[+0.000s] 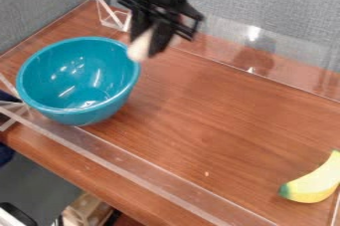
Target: Put the mushroom in the blue bowl
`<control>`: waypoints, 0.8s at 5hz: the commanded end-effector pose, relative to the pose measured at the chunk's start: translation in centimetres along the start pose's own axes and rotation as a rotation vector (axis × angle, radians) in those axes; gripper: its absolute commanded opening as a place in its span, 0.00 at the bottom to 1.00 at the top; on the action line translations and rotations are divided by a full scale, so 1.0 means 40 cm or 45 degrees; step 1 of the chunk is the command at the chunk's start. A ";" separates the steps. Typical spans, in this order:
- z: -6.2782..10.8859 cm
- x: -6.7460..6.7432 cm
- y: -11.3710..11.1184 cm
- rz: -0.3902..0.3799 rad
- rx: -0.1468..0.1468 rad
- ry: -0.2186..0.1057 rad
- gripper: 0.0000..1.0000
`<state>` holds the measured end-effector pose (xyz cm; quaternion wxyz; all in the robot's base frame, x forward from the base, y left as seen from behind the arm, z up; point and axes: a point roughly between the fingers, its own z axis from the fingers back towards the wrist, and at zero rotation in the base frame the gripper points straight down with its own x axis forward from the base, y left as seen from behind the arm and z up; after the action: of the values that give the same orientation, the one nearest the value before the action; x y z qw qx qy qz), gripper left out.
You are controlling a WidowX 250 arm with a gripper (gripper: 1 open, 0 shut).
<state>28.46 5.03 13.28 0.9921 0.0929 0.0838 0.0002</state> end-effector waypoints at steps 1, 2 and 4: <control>0.037 -0.034 0.100 0.114 -0.008 -0.078 0.00; 0.001 -0.056 0.171 0.183 0.008 -0.053 0.00; -0.042 -0.075 0.236 0.264 0.029 0.004 0.00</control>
<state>25.35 14.02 12.74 0.9856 0.1059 0.0942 0.0923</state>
